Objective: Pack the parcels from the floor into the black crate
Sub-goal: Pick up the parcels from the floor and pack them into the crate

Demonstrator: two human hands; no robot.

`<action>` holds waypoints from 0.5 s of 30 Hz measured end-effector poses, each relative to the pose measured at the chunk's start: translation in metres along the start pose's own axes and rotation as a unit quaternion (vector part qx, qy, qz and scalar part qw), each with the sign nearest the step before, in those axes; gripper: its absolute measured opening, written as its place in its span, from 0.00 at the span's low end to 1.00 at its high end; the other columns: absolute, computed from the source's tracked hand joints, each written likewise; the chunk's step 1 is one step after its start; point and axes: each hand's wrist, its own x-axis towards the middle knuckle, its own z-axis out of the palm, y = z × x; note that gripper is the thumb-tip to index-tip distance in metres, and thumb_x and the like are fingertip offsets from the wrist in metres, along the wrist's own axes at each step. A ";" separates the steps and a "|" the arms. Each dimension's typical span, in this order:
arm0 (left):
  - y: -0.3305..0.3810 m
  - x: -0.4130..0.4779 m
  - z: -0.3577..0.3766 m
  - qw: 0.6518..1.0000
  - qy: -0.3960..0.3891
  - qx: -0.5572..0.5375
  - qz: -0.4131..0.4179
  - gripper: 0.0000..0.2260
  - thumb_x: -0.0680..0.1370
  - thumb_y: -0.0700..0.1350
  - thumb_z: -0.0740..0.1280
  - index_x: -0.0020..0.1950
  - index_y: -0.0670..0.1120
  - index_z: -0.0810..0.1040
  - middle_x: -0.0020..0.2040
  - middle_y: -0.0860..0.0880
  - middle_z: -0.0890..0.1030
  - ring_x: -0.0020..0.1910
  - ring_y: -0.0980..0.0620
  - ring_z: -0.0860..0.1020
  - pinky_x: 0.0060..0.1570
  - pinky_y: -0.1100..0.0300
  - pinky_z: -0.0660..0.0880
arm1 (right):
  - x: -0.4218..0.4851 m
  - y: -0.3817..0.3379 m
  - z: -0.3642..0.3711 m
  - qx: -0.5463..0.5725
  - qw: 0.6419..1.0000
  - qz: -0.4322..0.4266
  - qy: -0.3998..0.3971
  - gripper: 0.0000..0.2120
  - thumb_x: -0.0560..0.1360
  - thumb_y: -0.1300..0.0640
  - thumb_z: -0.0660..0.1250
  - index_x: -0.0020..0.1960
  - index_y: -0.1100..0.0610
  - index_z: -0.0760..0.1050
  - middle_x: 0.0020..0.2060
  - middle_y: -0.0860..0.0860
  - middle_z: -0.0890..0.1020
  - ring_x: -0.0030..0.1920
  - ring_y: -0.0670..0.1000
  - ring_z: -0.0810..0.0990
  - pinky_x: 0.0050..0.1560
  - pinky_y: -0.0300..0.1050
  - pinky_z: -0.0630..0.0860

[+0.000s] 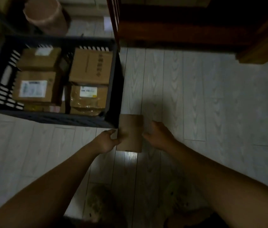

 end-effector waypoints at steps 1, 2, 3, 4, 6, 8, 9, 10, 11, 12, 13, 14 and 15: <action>-0.009 0.021 0.013 1.000 0.005 -0.006 -0.014 0.31 0.78 0.51 0.64 0.77 0.43 0.56 0.76 0.44 0.60 0.73 0.46 0.62 0.67 0.60 0.61 | 0.021 0.013 0.021 0.002 1.000 -0.001 -0.006 0.35 0.76 0.45 0.66 0.76 0.56 0.57 0.71 0.59 0.66 0.68 0.59 0.68 0.65 0.51 0.69; -0.019 0.040 0.025 1.000 0.008 -0.014 -0.024 0.31 0.78 0.51 0.64 0.77 0.43 0.55 0.76 0.43 0.60 0.72 0.45 0.63 0.65 0.60 0.63 | 0.039 0.026 0.040 0.006 1.000 0.002 -0.017 0.33 0.75 0.46 0.67 0.75 0.56 0.59 0.69 0.58 0.68 0.66 0.59 0.70 0.64 0.51 0.70; -0.026 0.058 0.036 0.999 0.010 -0.021 -0.031 0.32 0.78 0.51 0.65 0.77 0.43 0.55 0.75 0.42 0.61 0.72 0.45 0.65 0.62 0.60 0.64 | 0.057 0.038 0.059 0.014 0.999 0.010 -0.027 0.31 0.75 0.47 0.68 0.73 0.55 0.62 0.67 0.58 0.70 0.64 0.59 0.73 0.62 0.51 0.72; -0.033 0.076 0.045 0.999 0.016 -0.027 -0.037 0.32 0.78 0.50 0.65 0.77 0.42 0.54 0.75 0.42 0.62 0.70 0.44 0.66 0.59 0.61 0.65 | 0.074 0.049 0.076 0.023 0.999 0.020 -0.035 0.30 0.74 0.49 0.70 0.71 0.55 0.65 0.65 0.58 0.73 0.61 0.58 0.75 0.60 0.51 0.74; -0.045 0.104 0.061 0.998 0.017 -0.041 -0.043 0.32 0.78 0.50 0.65 0.76 0.39 0.55 0.72 0.40 0.66 0.67 0.43 0.70 0.55 0.62 0.66 | 0.101 0.066 0.103 0.039 0.997 0.041 -0.049 0.30 0.72 0.49 0.72 0.70 0.57 0.66 0.64 0.58 0.75 0.60 0.59 0.76 0.60 0.52 0.74; -0.055 0.127 0.075 0.998 0.014 -0.045 -0.041 0.30 0.77 0.51 0.66 0.73 0.38 0.60 0.66 0.40 0.72 0.62 0.43 0.74 0.56 0.58 0.70 | 0.122 0.078 0.123 0.062 0.993 0.069 -0.069 0.34 0.72 0.48 0.73 0.71 0.58 0.64 0.65 0.58 0.73 0.63 0.60 0.74 0.61 0.51 0.71; -0.059 0.135 0.080 0.998 0.012 -0.046 -0.039 0.28 0.77 0.51 0.67 0.71 0.39 0.63 0.64 0.40 0.74 0.58 0.45 0.75 0.55 0.56 0.73 | 0.131 0.084 0.130 0.072 0.991 0.081 -0.083 0.34 0.72 0.47 0.72 0.72 0.59 0.63 0.66 0.58 0.73 0.63 0.60 0.74 0.62 0.50 0.70; -0.063 0.143 0.084 0.998 0.008 -0.055 -0.037 0.26 0.76 0.52 0.67 0.69 0.40 0.66 0.61 0.41 0.76 0.54 0.47 0.76 0.50 0.57 0.74 | 0.138 0.086 0.135 0.073 0.988 0.091 -0.098 0.33 0.72 0.47 0.72 0.72 0.59 0.65 0.66 0.58 0.73 0.64 0.60 0.74 0.63 0.50 0.71; -0.065 0.147 0.088 0.997 0.002 -0.072 -0.033 0.25 0.76 0.52 0.68 0.67 0.40 0.68 0.58 0.42 0.77 0.51 0.49 0.76 0.45 0.59 0.74 | 0.141 0.087 0.138 0.070 0.986 0.096 -0.116 0.30 0.74 0.49 0.71 0.70 0.59 0.67 0.66 0.58 0.73 0.63 0.60 0.74 0.63 0.49 0.71; -0.066 0.150 0.090 0.995 -0.001 -0.090 -0.033 0.23 0.76 0.52 0.68 0.64 0.40 0.70 0.55 0.42 0.78 0.48 0.50 0.76 0.41 0.60 0.73 | 0.143 0.087 0.140 0.076 0.984 0.096 -0.129 0.26 0.75 0.51 0.69 0.69 0.60 0.70 0.65 0.59 0.74 0.63 0.60 0.74 0.63 0.50 0.71; -0.064 0.151 0.092 0.994 -0.003 -0.104 -0.031 0.20 0.75 0.51 0.68 0.61 0.39 0.73 0.52 0.43 0.79 0.45 0.50 0.76 0.41 0.59 0.74 | 0.142 0.084 0.140 0.094 0.983 0.094 -0.130 0.23 0.76 0.52 0.68 0.67 0.61 0.71 0.65 0.60 0.74 0.63 0.61 0.74 0.64 0.51 0.70; -0.061 0.151 0.092 0.993 -0.004 -0.110 -0.030 0.19 0.75 0.50 0.69 0.59 0.38 0.75 0.49 0.42 0.80 0.44 0.49 0.77 0.43 0.56 0.75 | 0.140 0.082 0.139 0.122 0.981 0.092 -0.120 0.21 0.77 0.53 0.67 0.67 0.61 0.72 0.65 0.61 0.74 0.63 0.61 0.73 0.65 0.53 0.70; -0.057 0.151 0.092 0.993 -0.005 -0.112 -0.028 0.17 0.75 0.49 0.69 0.58 0.38 0.76 0.49 0.41 0.81 0.45 0.47 0.78 0.45 0.53 0.76 | 0.140 0.081 0.138 0.154 0.978 0.096 -0.101 0.20 0.77 0.53 0.67 0.66 0.60 0.73 0.64 0.61 0.75 0.63 0.61 0.74 0.65 0.54 0.70</action>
